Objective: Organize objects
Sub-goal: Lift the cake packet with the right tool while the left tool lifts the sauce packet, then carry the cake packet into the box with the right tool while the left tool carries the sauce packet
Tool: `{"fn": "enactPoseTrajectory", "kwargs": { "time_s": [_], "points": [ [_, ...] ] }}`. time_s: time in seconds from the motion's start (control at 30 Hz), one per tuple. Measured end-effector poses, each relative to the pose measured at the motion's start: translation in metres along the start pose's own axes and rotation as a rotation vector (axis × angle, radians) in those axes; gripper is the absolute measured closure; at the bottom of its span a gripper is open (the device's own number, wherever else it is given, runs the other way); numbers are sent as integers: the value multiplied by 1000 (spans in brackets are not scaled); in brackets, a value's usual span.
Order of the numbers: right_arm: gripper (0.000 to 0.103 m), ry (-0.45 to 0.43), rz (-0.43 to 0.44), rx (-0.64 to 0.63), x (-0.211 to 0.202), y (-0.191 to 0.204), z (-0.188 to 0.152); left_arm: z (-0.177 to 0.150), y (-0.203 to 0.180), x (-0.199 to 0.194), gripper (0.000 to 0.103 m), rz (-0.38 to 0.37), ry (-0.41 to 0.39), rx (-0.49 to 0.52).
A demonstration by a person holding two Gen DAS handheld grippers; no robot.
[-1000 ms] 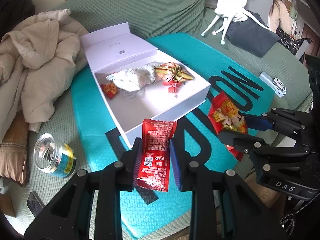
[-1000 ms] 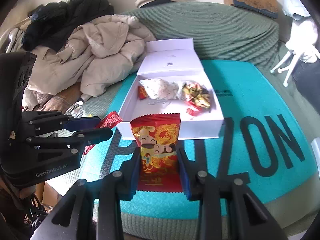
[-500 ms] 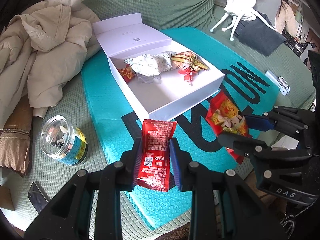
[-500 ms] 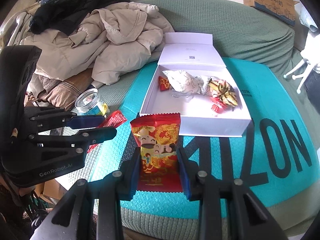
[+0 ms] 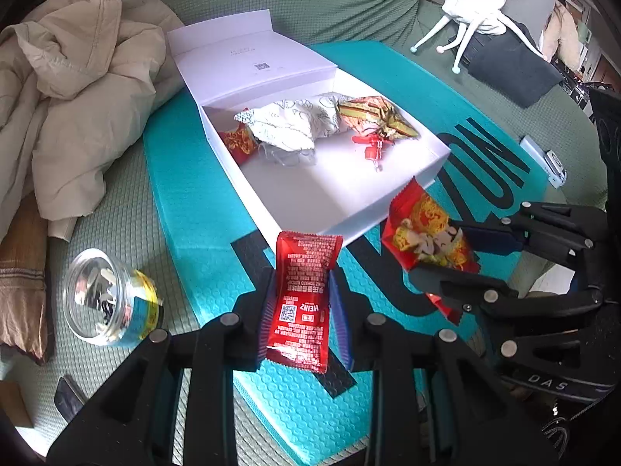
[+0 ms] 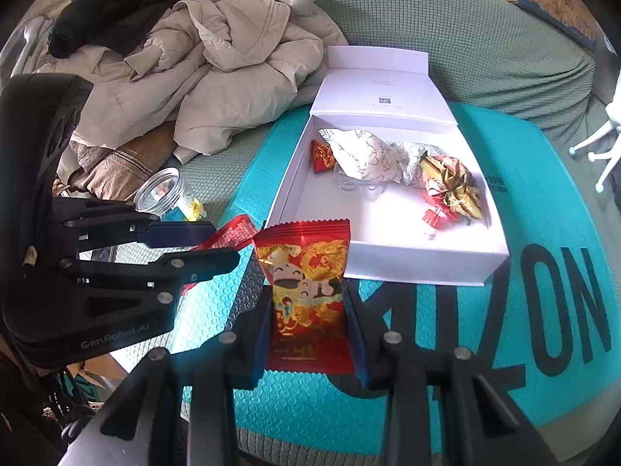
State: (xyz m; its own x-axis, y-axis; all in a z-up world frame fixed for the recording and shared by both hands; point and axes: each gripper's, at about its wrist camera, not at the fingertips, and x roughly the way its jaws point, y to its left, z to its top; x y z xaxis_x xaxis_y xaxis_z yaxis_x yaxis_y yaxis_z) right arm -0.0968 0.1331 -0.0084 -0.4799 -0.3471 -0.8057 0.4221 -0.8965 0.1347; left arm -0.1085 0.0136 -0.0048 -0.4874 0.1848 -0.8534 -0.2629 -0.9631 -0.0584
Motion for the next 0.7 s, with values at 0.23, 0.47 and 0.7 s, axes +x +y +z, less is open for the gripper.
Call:
{"fn": "enactPoseTrajectory", "kwargs": {
  "time_s": [0.23, 0.47, 0.7],
  "points": [
    [68, 7, 12, -9, 6, -9, 15, 21, 3, 8, 77, -12, -6, 8],
    [68, 11, 16, -17, 12, -20, 29, 42, 6, 17, 77, -10, -23, 8],
    [68, 9, 20, -27, 16, -32, 48, 61, 11, 26, 77, -16, -31, 8]
  ]
}}
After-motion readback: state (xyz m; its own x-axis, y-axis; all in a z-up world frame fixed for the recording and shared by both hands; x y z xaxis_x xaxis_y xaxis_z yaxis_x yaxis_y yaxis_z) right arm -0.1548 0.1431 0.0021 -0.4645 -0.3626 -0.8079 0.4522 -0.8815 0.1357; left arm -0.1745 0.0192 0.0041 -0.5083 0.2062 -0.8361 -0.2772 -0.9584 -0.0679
